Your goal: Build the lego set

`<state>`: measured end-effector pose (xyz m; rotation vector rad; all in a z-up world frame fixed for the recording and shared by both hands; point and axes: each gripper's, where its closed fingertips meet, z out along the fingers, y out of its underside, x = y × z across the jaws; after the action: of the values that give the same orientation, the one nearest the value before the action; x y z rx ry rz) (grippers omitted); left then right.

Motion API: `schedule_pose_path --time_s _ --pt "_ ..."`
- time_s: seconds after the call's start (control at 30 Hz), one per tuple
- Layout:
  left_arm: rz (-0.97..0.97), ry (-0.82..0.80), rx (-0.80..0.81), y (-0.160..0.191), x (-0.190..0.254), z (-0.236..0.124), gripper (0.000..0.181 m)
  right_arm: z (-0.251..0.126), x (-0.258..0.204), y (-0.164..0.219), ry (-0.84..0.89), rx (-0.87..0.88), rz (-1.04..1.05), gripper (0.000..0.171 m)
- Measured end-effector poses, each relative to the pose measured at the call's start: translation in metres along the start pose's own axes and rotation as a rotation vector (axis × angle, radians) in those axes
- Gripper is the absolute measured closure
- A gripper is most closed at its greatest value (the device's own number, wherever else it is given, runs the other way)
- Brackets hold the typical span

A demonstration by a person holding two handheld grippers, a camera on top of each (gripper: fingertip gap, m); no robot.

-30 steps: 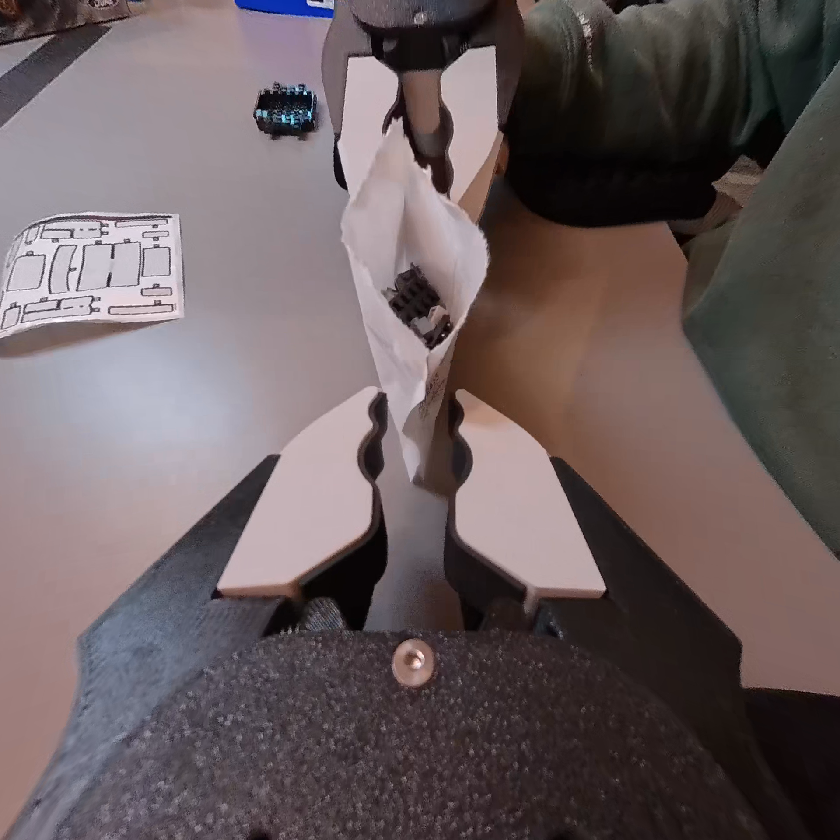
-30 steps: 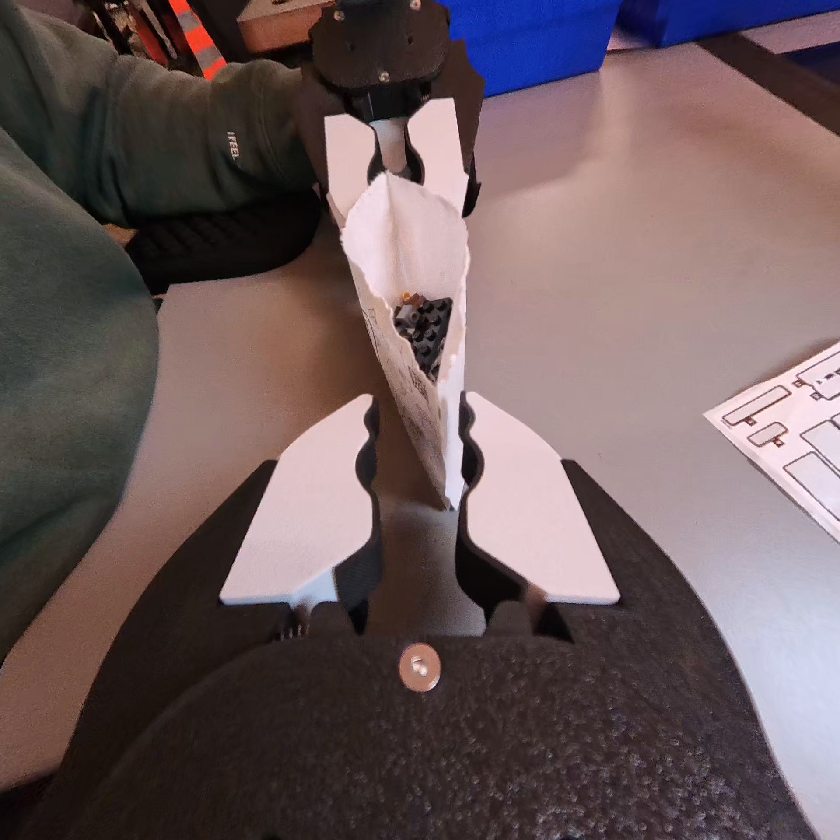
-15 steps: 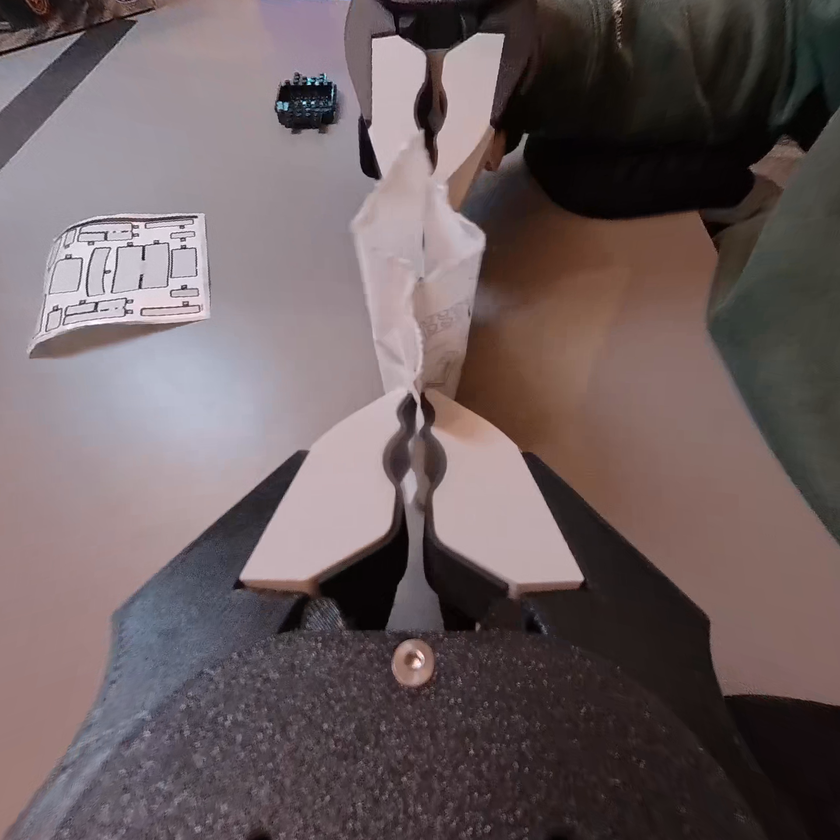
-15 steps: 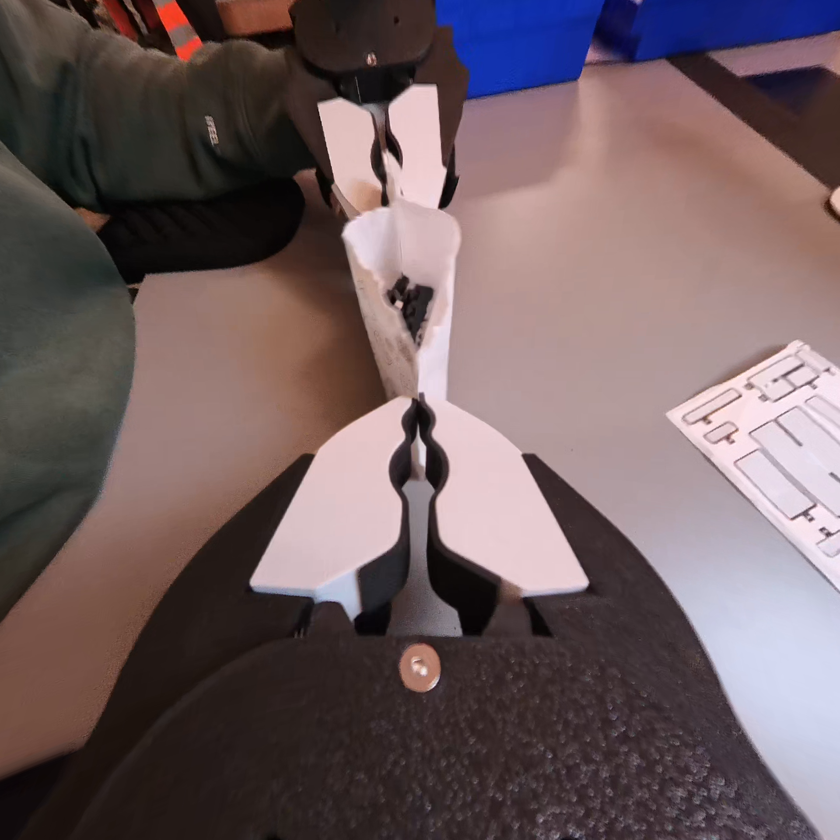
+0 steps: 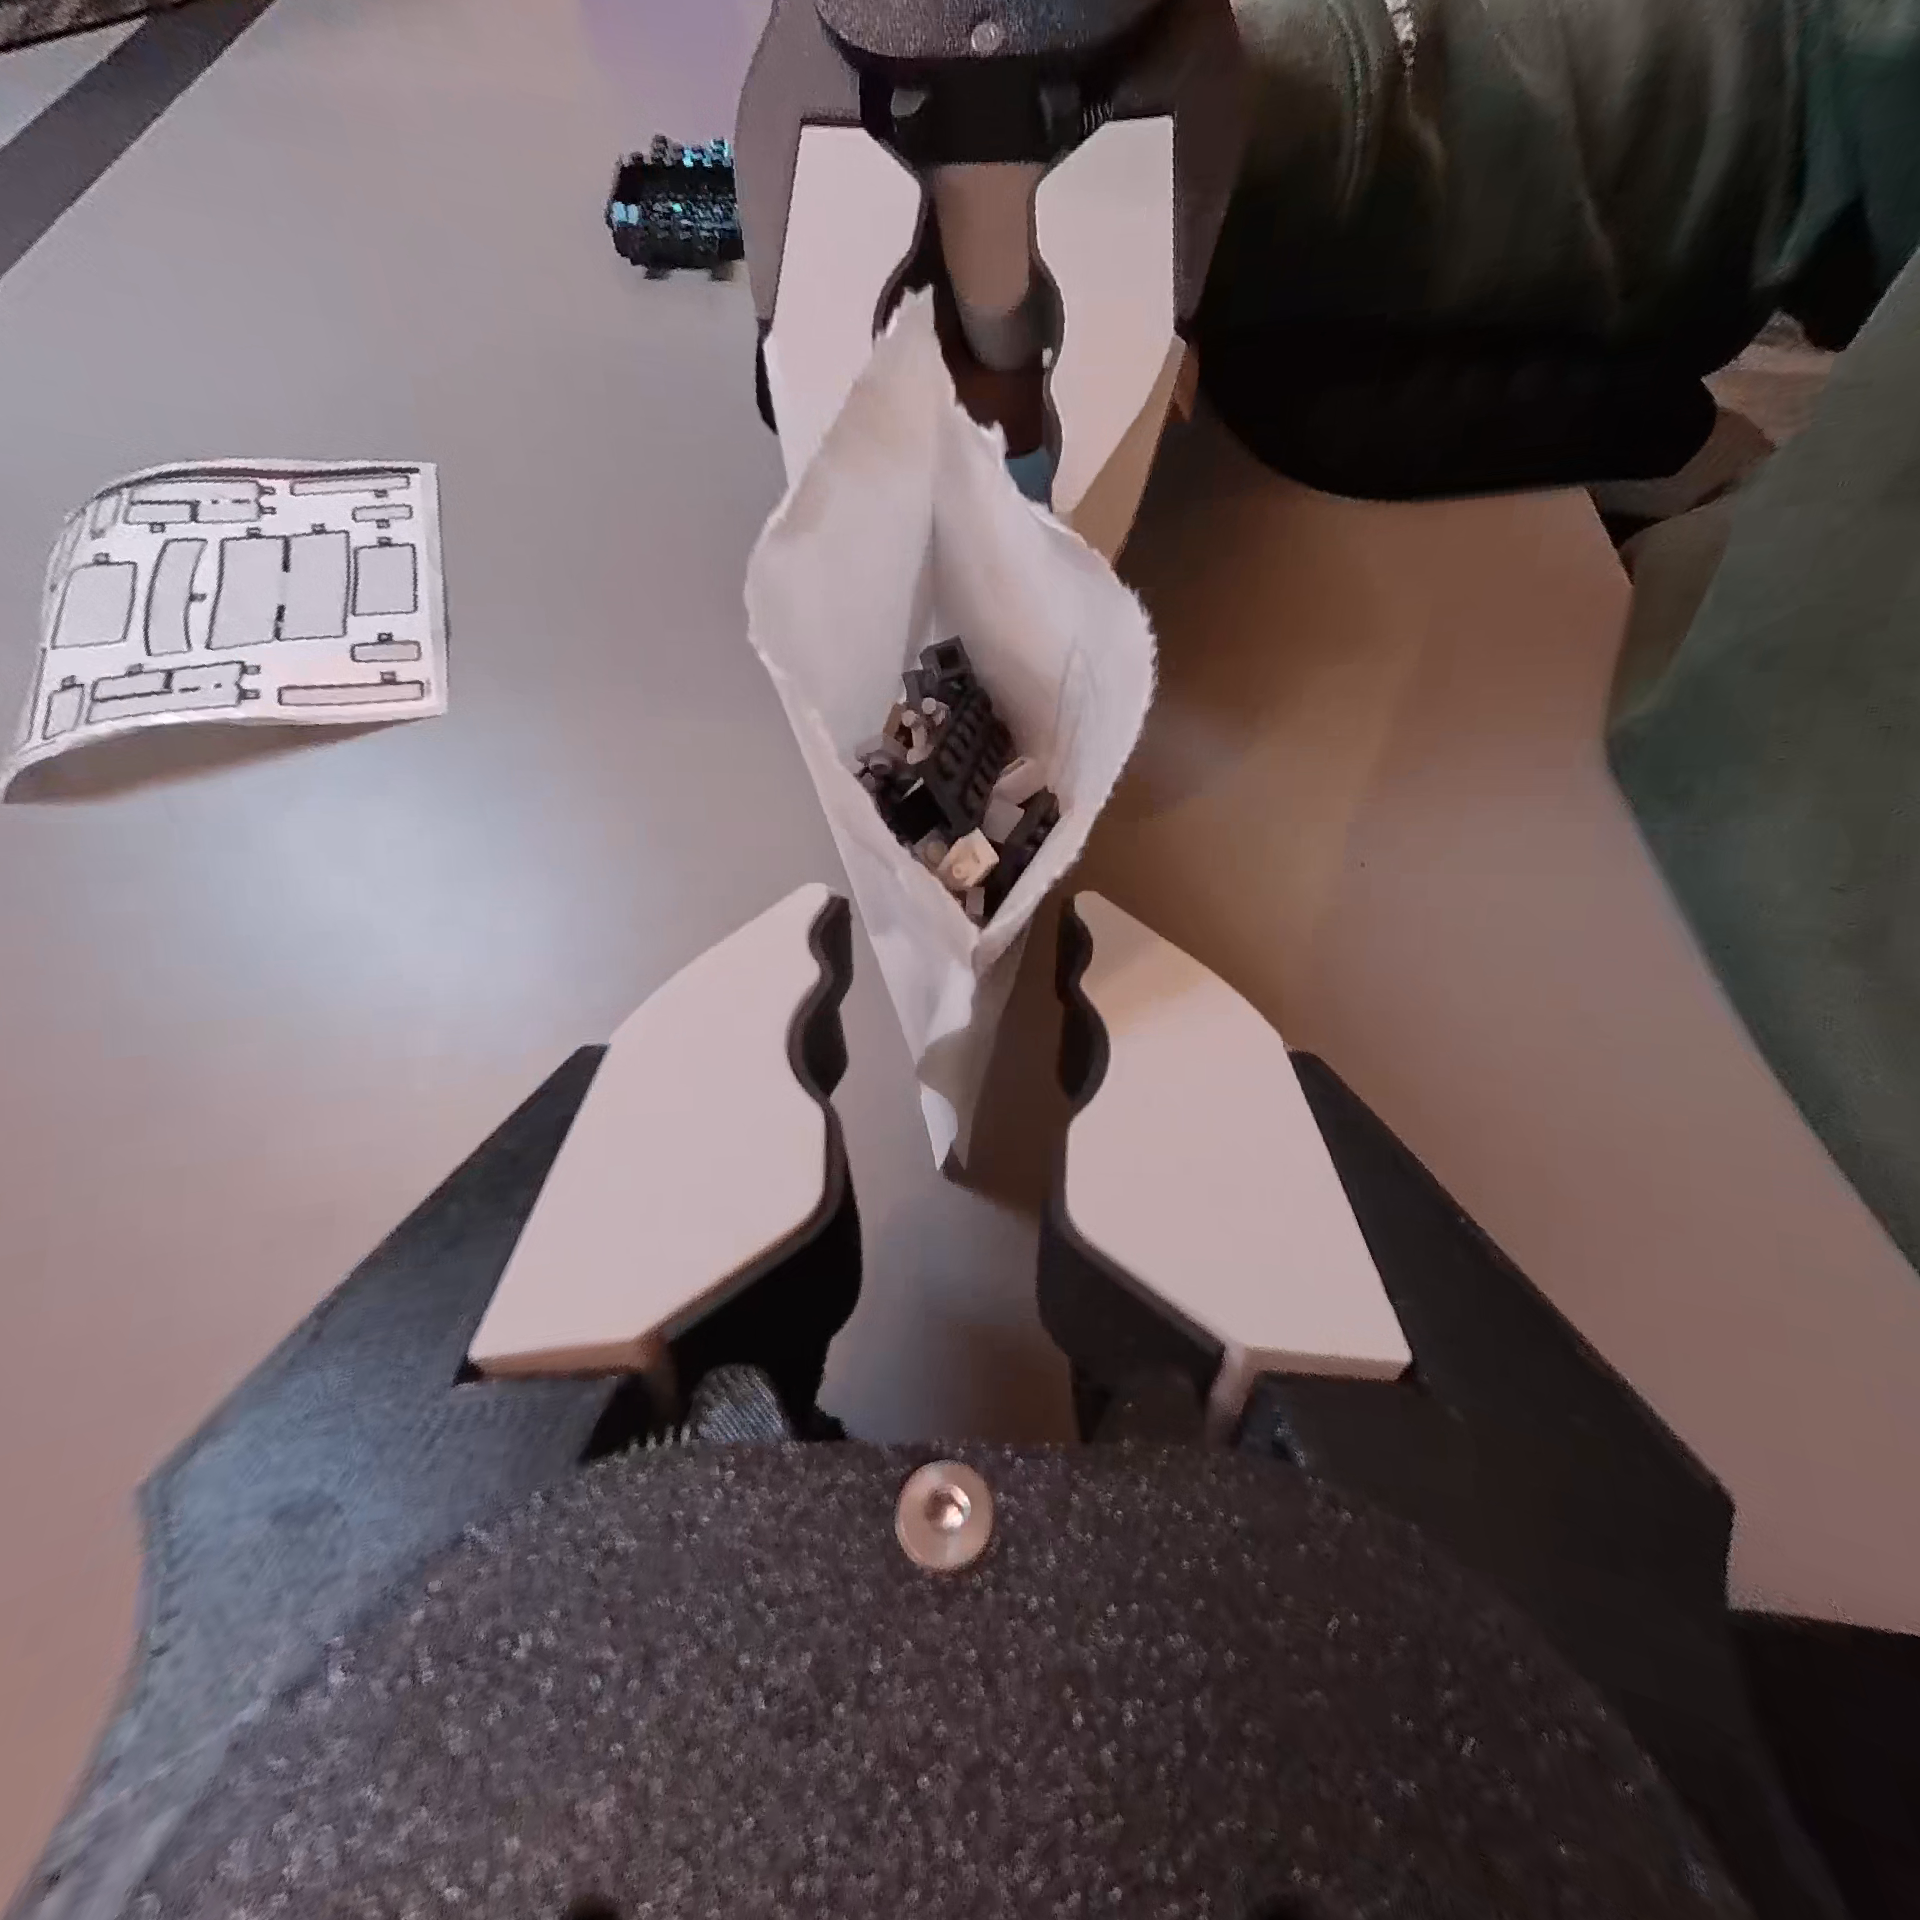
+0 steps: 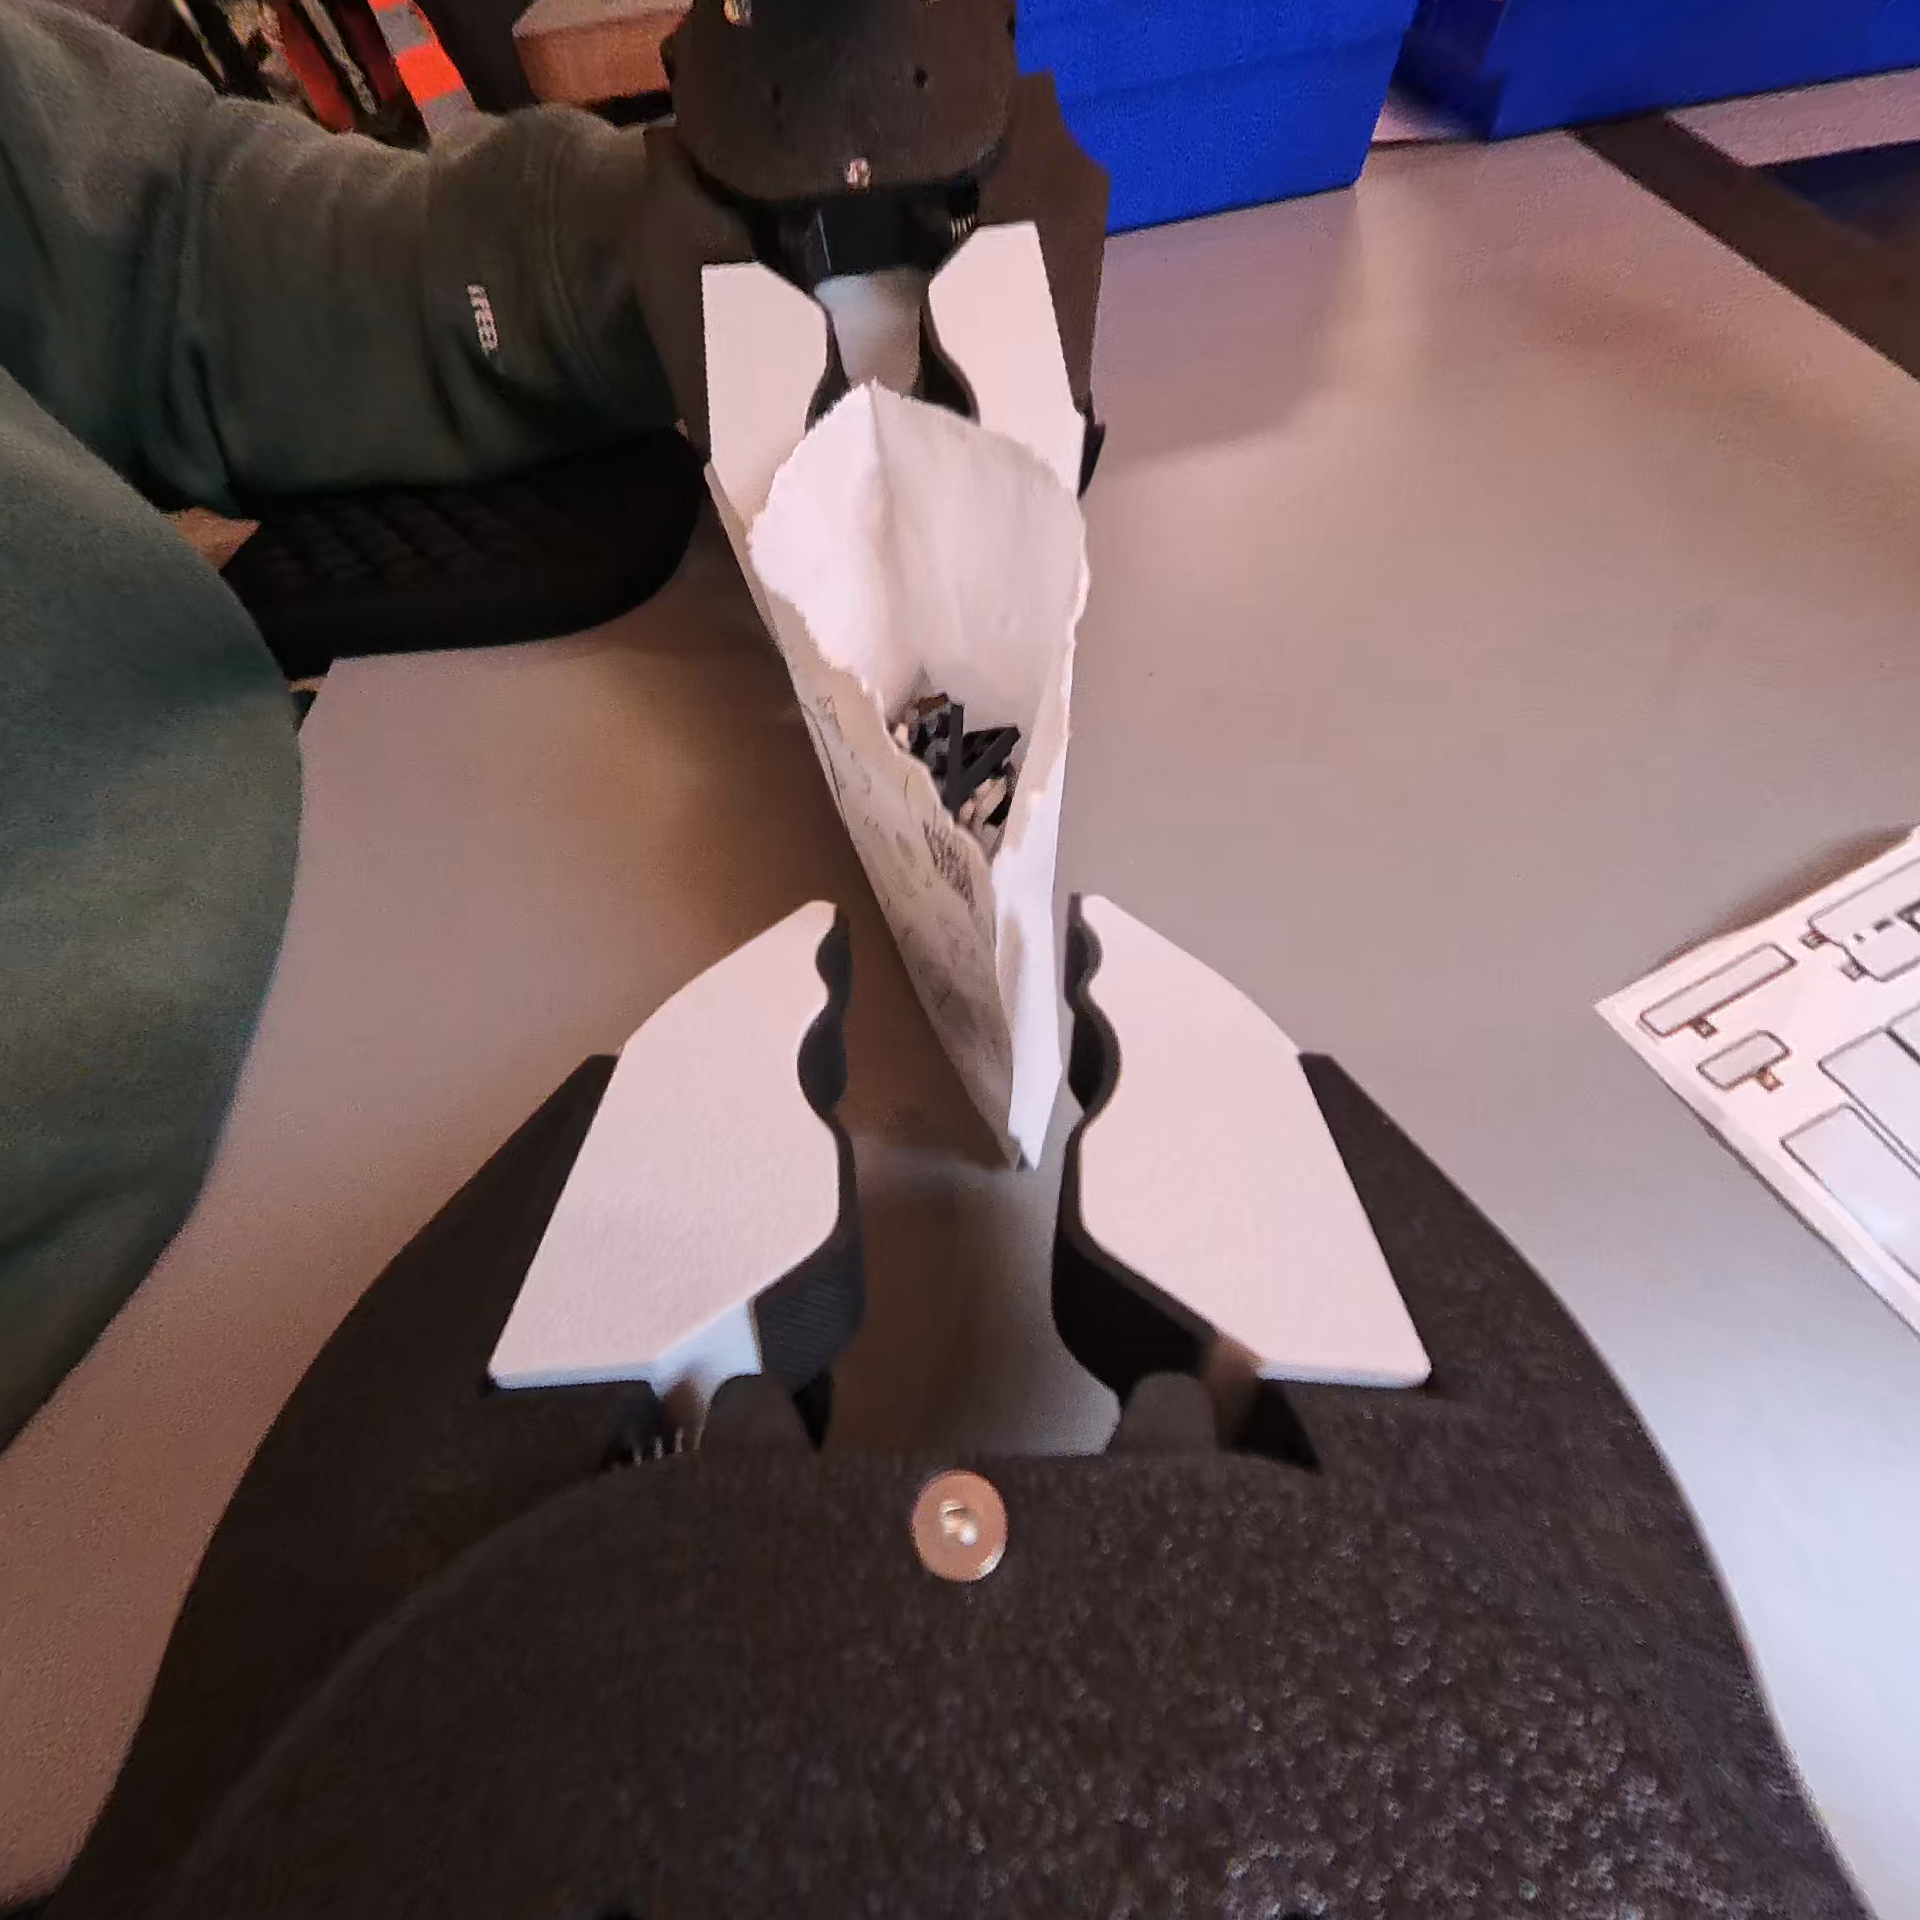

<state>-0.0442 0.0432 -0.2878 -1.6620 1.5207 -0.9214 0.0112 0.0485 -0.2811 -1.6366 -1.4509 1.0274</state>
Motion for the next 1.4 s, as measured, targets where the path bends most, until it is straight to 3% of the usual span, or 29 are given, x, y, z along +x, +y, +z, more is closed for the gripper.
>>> schedule_pose_path --time_s 0.07,0.1,0.2,0.27,0.4,0.67,0.83,1.0,1.1,1.27,1.4 --pt "0.002 -0.02 0.033 -0.007 -0.003 0.0 0.133 0.005 0.0 -0.009 0.002 0.039 -0.001 0.128" --pt "0.004 -0.02 0.06 -0.012 -0.002 -0.001 0.136 0.007 0.0 -0.014 0.001 0.063 -0.002 0.129" --pt "0.013 -0.007 0.09 -0.019 0.0 -0.003 0.168 0.008 -0.004 -0.023 -0.019 0.104 -0.009 0.154" --pt "0.008 -0.017 0.088 -0.017 -0.003 -0.004 0.18 0.006 -0.001 -0.021 0.004 0.092 -0.015 0.171" --pt "-0.07 0.034 0.107 -0.019 -0.002 -0.009 0.18 -0.001 -0.004 -0.02 -0.034 0.079 0.009 0.171" --pt "-0.037 0.04 0.083 -0.013 0.005 -0.003 0.179 -0.005 -0.01 -0.011 -0.067 0.035 0.042 0.171" --pt "0.007 0.056 0.059 -0.012 0.012 -0.004 0.179 -0.004 -0.017 -0.01 -0.02 0.0 -0.109 0.171" --pt "0.094 0.128 -0.119 0.007 0.048 0.008 0.18 0.001 -0.045 0.016 -0.113 -0.1 -0.152 0.171" --pt "0.035 0.139 -0.237 0.025 0.051 0.017 0.18 0.01 -0.051 0.036 -0.135 -0.218 -0.155 0.171" --pt "-0.001 0.127 -0.189 0.017 0.046 0.011 0.18 0.004 -0.047 0.027 -0.125 -0.18 -0.112 0.171" --pt "0.036 0.087 -0.188 0.023 0.037 0.008 0.18 0.0 -0.049 0.024 -0.155 -0.185 -0.075 0.154"
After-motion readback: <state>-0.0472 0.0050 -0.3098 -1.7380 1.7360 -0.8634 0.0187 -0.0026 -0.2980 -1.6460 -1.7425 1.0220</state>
